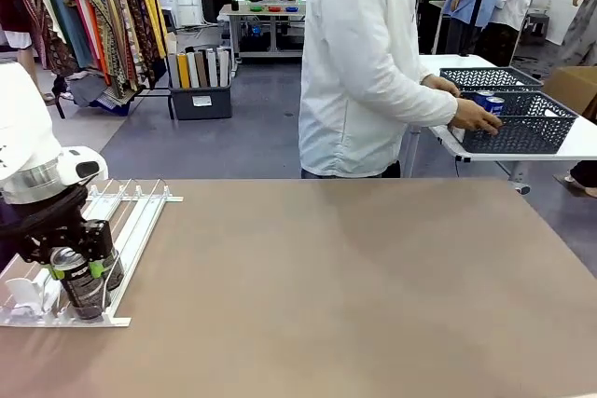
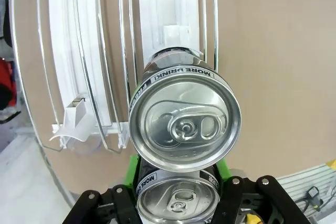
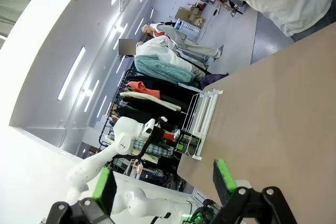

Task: Retrieve and store the cans from the dispenser.
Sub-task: Pick up one can from the Automatic Can Dispenser and place it in the middle of the table.

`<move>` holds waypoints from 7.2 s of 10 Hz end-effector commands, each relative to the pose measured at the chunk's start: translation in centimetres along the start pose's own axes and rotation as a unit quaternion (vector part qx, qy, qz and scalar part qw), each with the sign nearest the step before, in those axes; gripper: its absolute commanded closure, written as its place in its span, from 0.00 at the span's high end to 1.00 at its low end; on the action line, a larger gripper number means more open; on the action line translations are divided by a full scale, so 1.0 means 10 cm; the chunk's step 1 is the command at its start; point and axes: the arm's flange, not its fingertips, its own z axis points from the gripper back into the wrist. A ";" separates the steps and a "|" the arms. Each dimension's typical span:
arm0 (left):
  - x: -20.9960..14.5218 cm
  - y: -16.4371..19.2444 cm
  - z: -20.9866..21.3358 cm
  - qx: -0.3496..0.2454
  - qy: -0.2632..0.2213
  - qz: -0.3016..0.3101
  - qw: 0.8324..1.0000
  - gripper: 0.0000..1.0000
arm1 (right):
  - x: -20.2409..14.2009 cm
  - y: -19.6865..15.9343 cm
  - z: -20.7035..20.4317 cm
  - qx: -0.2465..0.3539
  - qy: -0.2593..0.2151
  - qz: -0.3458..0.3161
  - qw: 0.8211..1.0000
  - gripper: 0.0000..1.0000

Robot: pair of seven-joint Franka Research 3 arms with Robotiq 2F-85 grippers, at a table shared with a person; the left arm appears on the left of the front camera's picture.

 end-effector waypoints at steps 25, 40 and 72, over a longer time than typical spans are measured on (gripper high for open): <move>0.56 -3.05 0.92 -0.036 -0.045 -0.175 0.983 0.00 | 0.04 0.04 -0.03 0.010 -0.011 0.004 1.000 1.00; 0.39 -3.92 -0.01 0.009 -0.021 -0.281 0.960 1.00 | 0.04 0.04 -0.03 0.010 -0.011 0.004 1.000 1.00; -0.74 1.59 1.06 -0.580 -0.174 0.127 0.785 1.00 | 0.04 0.04 -0.03 0.010 -0.011 0.004 1.000 1.00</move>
